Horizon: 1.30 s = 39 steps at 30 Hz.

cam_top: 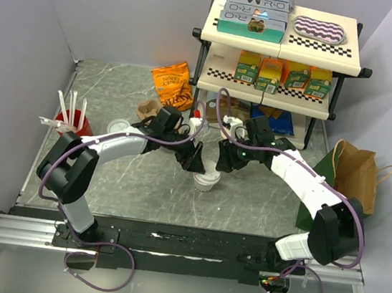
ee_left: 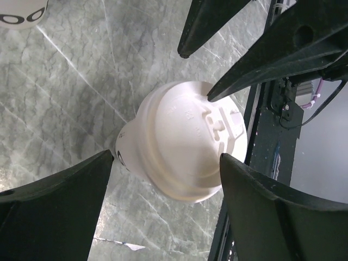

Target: Pack the takeout coffee

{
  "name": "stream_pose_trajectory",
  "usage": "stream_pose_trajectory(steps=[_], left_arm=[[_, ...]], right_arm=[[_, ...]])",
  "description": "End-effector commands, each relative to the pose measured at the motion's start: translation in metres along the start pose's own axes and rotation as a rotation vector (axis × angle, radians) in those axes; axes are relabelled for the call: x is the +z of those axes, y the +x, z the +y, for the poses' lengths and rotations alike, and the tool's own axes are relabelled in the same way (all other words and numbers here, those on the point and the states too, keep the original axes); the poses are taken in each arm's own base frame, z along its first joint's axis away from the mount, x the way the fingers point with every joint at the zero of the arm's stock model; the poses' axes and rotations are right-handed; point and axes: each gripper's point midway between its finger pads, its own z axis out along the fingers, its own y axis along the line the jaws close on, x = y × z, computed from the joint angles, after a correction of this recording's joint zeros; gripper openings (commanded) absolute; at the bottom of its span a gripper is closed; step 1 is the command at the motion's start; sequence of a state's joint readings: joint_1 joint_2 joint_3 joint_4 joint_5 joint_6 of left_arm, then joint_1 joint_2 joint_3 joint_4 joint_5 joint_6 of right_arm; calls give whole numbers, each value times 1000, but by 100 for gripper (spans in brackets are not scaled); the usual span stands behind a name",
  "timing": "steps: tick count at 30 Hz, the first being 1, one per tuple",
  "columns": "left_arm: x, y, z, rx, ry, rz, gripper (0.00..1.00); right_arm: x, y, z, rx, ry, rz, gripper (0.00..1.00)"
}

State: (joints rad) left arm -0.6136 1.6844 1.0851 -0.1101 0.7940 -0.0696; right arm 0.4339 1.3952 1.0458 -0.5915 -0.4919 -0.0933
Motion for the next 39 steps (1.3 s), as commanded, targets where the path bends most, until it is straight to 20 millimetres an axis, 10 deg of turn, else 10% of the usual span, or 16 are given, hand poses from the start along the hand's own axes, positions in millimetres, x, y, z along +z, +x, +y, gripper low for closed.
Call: stream_pose_trajectory(steps=[1,27,34,39], left_arm=[[-12,-16,-14,35,40,-33,86],[-19,-7,-16,18,48,-29,85],[-52,-38,-2,-28,-27,-136,84],[-73,-20,23,-154,-130,-153,84]], right_arm=[[4,-1,6,-34,-23,4,52],[6,-11,31,-179,-40,6,52],[4,-14,33,-223,-29,1,53],[8,-11,35,-226,-35,12,53]])
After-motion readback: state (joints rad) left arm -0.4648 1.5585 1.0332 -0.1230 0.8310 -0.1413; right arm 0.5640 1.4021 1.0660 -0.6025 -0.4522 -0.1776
